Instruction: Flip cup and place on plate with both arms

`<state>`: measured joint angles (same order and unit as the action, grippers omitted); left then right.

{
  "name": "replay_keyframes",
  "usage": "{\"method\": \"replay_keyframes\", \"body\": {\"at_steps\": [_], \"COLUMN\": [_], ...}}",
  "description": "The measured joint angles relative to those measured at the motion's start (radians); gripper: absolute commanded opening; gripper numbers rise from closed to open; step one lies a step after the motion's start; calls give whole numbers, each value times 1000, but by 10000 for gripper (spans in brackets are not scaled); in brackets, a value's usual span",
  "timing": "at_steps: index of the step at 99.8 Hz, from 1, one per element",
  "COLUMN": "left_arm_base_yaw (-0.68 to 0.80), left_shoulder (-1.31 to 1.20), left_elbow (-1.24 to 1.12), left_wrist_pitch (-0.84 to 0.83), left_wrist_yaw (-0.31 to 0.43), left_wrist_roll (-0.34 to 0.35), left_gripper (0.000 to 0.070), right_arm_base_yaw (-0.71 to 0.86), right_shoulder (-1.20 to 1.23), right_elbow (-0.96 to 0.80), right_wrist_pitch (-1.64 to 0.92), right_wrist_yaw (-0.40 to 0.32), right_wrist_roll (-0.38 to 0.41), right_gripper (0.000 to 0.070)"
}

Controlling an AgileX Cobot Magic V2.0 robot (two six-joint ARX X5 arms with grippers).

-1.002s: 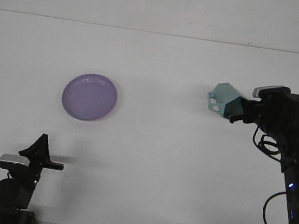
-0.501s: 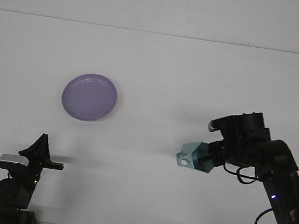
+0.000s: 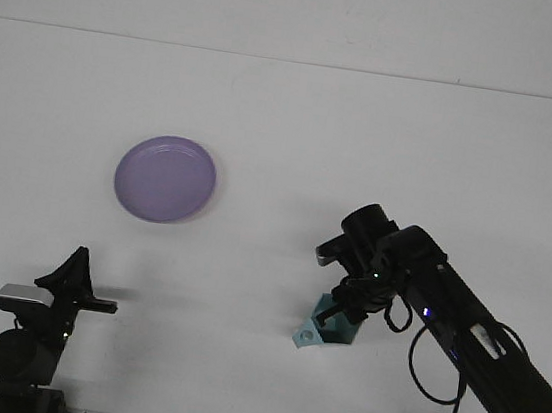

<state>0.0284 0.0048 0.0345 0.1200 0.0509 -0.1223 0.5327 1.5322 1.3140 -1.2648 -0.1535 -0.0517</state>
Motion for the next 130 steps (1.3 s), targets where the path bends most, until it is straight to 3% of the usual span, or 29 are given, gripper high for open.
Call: {"method": "replay_keyframes", "body": {"at_steps": [31,36,47,78,88,105,130], "left_arm_base_yaw": [0,0,0,0,0,0,-7], "left_shoulder": [0,0,0,0,0,0,77], "left_elbow": [0,0,0,0,0,2,143], "left_wrist_pitch": [0,0,0,0,13,46,15], "left_wrist_yaw": [0,0,0,0,0,13,188], "left_wrist_roll": [0,0,0,-5,-59,-224,-319], "left_gripper": [14,14,14,15,12,12,15], "right_arm_base_yaw": [10,10,10,4,-8,-55,-130], "right_shoulder": [48,48,48,42,-10,-203,-497], "right_elbow": [0,0,0,22,54,84,-21], "right_wrist_pitch": [14,16,10,-13,-9,80,372], "right_wrist_yaw": [-1,-2,-4,-4,-4,-7,-3], "right_wrist_roll": [-4,-5,-17,-44,-48,-48,-37], "right_gripper": [12,52,232,293,293,293,293]}}
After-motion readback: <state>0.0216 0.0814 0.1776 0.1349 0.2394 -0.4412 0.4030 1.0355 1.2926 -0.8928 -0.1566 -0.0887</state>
